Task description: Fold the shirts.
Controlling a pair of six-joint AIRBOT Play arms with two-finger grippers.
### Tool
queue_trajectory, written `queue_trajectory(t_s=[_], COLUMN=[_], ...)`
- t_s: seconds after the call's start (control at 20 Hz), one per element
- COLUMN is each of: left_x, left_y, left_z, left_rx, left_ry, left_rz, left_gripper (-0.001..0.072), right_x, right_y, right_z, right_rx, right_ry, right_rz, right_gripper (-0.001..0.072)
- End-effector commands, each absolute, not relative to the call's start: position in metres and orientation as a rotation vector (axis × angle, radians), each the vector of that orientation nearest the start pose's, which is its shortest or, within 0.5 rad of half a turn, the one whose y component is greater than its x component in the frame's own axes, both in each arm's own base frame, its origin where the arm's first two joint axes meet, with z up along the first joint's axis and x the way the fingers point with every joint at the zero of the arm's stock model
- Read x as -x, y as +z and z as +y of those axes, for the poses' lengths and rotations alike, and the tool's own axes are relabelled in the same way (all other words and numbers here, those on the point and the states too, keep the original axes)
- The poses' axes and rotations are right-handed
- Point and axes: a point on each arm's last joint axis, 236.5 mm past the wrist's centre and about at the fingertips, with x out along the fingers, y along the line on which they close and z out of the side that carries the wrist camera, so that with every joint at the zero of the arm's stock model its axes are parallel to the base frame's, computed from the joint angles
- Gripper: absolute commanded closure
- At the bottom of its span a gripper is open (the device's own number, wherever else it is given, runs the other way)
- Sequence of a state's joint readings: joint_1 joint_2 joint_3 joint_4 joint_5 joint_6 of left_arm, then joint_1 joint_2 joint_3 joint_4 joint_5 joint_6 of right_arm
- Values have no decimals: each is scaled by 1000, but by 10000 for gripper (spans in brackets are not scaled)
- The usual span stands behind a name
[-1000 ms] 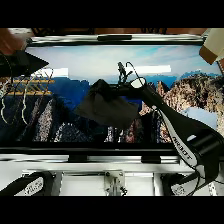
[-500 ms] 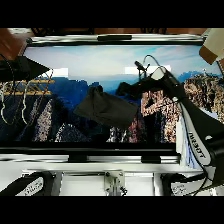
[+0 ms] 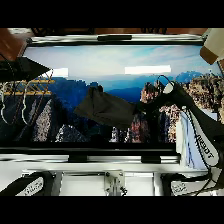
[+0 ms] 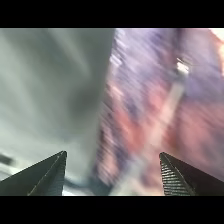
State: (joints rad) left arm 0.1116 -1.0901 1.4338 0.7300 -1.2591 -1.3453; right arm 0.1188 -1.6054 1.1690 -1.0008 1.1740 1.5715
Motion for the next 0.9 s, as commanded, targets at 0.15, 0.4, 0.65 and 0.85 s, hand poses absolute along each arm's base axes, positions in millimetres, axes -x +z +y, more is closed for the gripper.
queue_trajectory(t_s=[0.15,0.4,0.65,0.85], left_x=[-382,-381,-380,-380], left_y=[249,249,254,254], left_z=[-126,-127,-131,-131], left_rx=[450,465,484,459], left_ry=[-605,-603,-619,-628], left_rz=[759,764,755,745], left_gripper=[669,669,669,669], right_x=[-373,-385,-457,-439], right_y=[-108,-95,67,153], right_z=[220,227,146,25], right_rx=[-595,-630,-571,-583], right_ry=[357,396,436,203], right_rz=[1498,1459,1038,894], right_gripper=[39,640,646,646])
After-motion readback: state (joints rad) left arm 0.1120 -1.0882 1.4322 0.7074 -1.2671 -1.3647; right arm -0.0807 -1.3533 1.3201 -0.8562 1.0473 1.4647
